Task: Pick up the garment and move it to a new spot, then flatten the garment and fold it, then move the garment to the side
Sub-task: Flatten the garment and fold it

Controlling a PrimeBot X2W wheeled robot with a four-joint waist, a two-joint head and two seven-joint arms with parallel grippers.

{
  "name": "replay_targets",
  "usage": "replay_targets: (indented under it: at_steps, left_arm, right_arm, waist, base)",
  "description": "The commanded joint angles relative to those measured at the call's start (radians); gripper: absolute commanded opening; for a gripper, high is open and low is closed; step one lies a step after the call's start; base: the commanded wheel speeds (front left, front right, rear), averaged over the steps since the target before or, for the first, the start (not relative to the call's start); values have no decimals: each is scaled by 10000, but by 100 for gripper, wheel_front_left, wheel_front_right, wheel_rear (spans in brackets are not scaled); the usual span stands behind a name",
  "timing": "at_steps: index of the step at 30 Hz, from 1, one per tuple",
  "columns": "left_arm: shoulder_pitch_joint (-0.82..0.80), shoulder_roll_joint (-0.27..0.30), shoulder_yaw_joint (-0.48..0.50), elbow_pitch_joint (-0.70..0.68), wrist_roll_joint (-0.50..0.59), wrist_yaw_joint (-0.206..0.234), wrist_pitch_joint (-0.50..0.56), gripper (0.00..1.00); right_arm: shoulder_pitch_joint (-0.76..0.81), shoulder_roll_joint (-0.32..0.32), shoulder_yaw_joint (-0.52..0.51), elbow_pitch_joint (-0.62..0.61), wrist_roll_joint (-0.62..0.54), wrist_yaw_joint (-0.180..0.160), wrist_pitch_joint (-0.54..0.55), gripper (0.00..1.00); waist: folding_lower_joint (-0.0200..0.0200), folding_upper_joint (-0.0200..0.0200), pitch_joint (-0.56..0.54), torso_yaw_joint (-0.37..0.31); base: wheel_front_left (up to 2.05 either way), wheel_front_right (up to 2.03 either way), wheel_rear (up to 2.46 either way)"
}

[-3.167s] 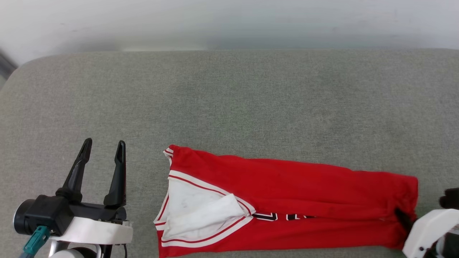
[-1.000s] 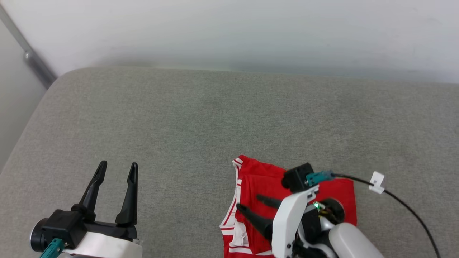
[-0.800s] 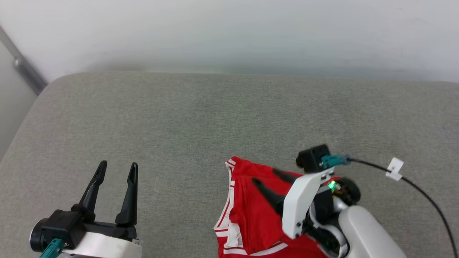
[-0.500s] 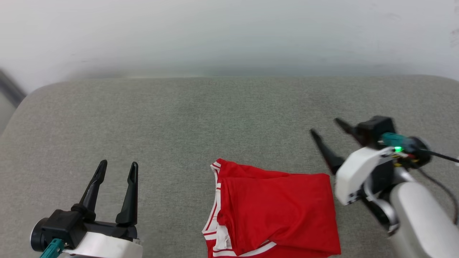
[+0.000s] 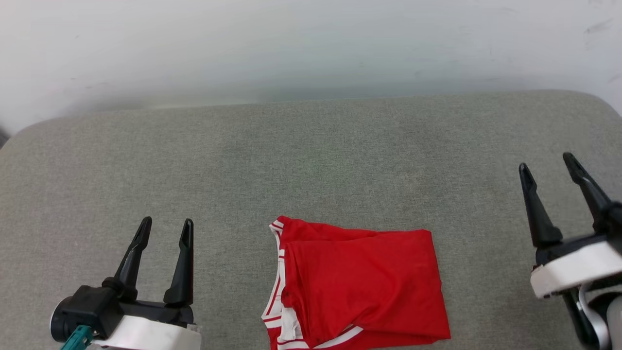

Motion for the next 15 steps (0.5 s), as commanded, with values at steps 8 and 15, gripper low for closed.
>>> replay_targets:
  at_steps: [8,15]
  left_arm:
    - [296,-205,-5,-101,91,-18,-20,100]
    - [194,-253,20,-187,181,-18,-20,100]
  right_arm:
    - [1427,1246,-369,-858,-313,-6,-986,100]
    - [1562,1519,-408,-824,-459,-4,-1042,100]
  waist:
    - [0,-1,-8,49]
    - [0,-1,31,60]
  base:
    - [0,0,0]
    - [0,0,0]
